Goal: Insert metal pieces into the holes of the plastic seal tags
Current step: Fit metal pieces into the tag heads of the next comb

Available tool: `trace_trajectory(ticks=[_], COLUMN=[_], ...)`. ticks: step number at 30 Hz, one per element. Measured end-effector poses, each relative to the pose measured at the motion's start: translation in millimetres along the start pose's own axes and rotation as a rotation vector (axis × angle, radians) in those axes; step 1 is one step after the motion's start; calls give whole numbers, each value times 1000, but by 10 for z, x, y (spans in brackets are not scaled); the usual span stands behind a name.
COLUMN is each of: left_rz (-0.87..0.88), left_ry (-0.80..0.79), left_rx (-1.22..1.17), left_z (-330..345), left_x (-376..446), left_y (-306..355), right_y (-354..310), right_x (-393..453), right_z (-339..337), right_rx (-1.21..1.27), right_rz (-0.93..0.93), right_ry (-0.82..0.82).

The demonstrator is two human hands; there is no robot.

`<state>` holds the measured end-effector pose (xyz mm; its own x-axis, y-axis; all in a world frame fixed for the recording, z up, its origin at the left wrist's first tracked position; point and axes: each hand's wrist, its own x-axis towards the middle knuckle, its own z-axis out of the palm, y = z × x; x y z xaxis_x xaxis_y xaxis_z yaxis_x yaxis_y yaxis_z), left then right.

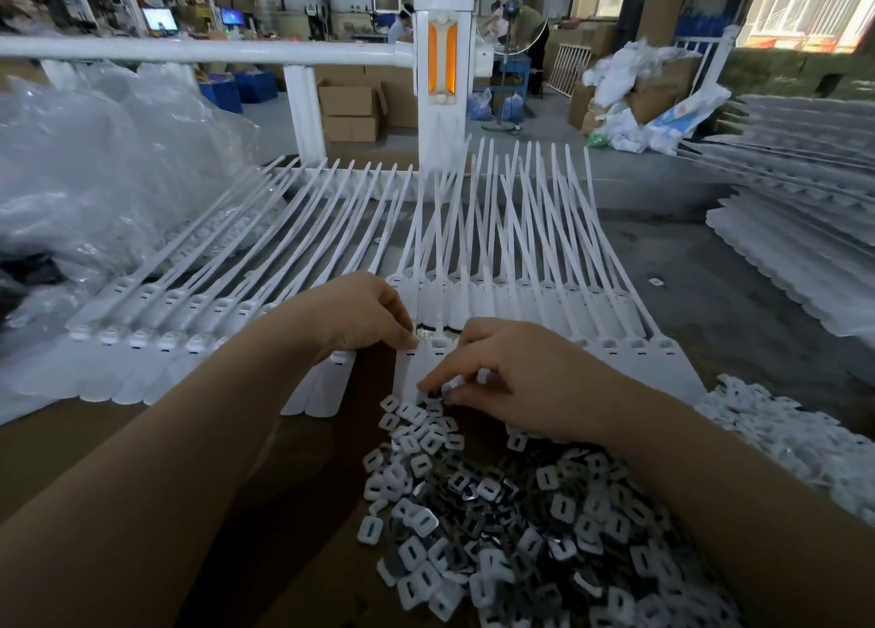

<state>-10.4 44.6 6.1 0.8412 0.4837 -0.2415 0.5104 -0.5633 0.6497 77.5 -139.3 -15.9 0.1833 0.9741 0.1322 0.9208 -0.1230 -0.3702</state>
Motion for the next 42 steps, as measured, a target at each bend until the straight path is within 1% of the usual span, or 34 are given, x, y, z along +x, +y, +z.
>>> trace_trajectory(ticks=[12, 19, 21, 25, 28, 34, 37, 42], left_rz=[63, 157, 187, 227, 243, 302, 338, 377], left_ry=[0, 43, 23, -81, -144, -265, -281, -236], left_rx=[-8, -30, -63, -113, -122, -155, -141, -91], left_z=[-18, -41, -51, -50, -48, -35, -18, 35], left_x=[-33, -35, -30, -30, -34, -75, -97, -123], left_y=[-41, -46, -53, -52, -47, 2, 31, 84], right_y=[8, -1, 9, 48, 64, 92, 85, 84], right_x=[-9, -37, -33, -39, -39, -37, -40, -40], right_z=[-21, -82, -91, -104, -99, -97, -101, -101], right_rx=[123, 284, 323, 376, 384, 414, 409, 417], right_rz=[41, 65, 92, 169, 189, 266, 279, 294], right_ry=[15, 43, 53, 70, 81, 194, 207, 219])
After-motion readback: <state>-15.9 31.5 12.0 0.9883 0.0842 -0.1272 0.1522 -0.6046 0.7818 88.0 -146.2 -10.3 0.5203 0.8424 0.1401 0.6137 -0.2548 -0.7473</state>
